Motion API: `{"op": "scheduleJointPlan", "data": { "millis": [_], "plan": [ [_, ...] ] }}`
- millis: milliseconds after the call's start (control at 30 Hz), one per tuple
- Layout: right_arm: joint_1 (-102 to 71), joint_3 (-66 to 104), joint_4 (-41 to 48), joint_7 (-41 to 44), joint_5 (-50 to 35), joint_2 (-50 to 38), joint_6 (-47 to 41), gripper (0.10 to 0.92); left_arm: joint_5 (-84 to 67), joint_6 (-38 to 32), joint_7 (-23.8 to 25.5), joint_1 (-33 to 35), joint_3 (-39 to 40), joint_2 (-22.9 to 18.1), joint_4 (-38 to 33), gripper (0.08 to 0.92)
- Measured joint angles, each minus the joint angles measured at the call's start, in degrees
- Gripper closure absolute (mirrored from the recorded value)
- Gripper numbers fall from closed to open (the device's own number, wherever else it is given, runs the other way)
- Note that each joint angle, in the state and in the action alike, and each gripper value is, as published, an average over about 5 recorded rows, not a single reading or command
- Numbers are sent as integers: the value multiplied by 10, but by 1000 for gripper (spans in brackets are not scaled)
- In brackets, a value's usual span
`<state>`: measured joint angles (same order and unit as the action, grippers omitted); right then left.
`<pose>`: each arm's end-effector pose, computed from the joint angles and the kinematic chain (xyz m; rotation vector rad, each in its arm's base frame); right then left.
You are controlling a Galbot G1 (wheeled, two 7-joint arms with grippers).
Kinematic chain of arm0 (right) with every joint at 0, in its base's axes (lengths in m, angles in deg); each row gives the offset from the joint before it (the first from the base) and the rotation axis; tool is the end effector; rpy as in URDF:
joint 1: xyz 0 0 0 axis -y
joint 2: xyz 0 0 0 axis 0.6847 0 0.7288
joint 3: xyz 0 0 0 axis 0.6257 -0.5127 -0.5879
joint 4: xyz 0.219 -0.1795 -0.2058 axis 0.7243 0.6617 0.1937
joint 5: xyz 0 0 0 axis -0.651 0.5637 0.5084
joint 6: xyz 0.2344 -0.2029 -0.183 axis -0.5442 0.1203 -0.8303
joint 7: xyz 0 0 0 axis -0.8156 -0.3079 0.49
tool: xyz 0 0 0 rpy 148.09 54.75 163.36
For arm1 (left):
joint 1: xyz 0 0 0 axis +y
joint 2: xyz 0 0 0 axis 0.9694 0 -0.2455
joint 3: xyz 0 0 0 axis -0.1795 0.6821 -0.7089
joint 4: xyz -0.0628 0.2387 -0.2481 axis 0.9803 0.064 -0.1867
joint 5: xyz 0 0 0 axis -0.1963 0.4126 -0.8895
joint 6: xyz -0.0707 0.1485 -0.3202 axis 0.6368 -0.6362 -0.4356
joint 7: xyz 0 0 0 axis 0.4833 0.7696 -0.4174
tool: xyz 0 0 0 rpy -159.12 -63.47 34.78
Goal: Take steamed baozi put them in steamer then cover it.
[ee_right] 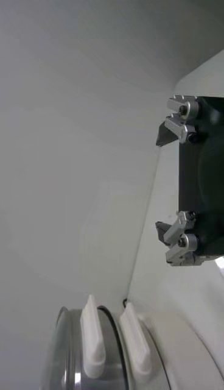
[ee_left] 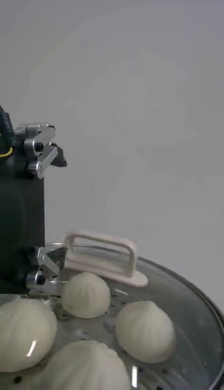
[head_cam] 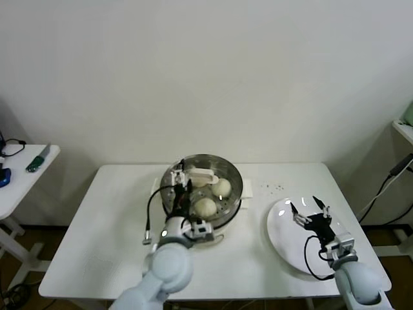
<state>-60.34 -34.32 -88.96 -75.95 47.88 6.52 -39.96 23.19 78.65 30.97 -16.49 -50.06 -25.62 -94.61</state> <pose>0.2819 -0.1623 -0.3553 0.2267 -2.9274 0.2585 0.2810 -0.1186 -0.2436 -0.0417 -2.3955 -1.9574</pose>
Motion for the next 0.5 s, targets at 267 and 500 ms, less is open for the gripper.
{"op": "scheduleJointPlan", "data": {
  "millis": [267,500],
  "plan": [
    [-3,4,-6,1,-9,3,3,203,-147,0,-84,68,-76,35,-68,177],
    [-7,5,-4,6,-17,9,4,203,-328,-3,-146,159,-210,39,-95,177]
  ]
}}
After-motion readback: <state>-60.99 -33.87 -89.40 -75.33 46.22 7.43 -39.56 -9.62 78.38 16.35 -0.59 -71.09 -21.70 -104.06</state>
